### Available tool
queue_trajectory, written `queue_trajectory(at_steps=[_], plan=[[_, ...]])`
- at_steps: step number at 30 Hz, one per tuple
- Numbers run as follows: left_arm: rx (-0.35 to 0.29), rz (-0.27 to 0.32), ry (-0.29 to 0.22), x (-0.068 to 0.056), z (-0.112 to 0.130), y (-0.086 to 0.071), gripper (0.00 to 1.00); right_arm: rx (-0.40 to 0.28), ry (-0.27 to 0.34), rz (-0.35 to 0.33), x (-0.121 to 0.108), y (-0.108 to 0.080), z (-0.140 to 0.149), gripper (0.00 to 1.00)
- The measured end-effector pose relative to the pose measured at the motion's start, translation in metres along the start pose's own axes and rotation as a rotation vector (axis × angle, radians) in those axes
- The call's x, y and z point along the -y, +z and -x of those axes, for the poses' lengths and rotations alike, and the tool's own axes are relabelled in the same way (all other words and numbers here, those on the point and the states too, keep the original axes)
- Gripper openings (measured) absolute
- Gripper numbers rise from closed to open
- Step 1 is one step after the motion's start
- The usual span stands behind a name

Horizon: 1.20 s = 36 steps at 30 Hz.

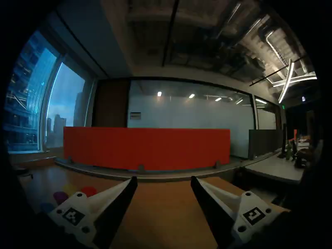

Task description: Pour water

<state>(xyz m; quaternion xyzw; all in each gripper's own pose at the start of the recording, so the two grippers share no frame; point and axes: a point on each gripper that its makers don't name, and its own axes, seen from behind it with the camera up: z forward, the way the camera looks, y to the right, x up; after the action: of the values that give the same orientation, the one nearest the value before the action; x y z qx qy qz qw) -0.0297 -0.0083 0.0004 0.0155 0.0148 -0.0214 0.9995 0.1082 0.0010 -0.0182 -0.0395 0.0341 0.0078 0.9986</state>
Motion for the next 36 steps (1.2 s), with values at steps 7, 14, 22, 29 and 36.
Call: queue_trajectory(at_steps=[7, 14, 22, 29, 36], plan=[[0.014, 0.002, -0.006, 0.001, 0.003, 0.002, 0.86, 0.002, 0.000, -0.001, 0.000, 0.000, 0.001, 1.00], [0.028, 0.010, -0.006, -0.001, 0.007, 0.005, 0.86, 0.004, 0.000, 0.002, -0.001, -0.001, 0.002, 1.00], [0.029, 0.007, -0.006, 0.000, 0.008, 0.005, 0.86, 0.006, 0.002, -0.004, 0.001, -0.002, 0.003, 1.00], [0.032, 0.007, -0.005, 0.000, 0.009, 0.005, 0.86, 0.001, -0.005, -0.008, 0.002, -0.005, 0.003, 1.00], [0.032, 0.007, -0.004, 0.000, 0.008, 0.005, 0.86, -0.007, -0.011, -0.018, 0.002, -0.011, 0.003, 1.00]])
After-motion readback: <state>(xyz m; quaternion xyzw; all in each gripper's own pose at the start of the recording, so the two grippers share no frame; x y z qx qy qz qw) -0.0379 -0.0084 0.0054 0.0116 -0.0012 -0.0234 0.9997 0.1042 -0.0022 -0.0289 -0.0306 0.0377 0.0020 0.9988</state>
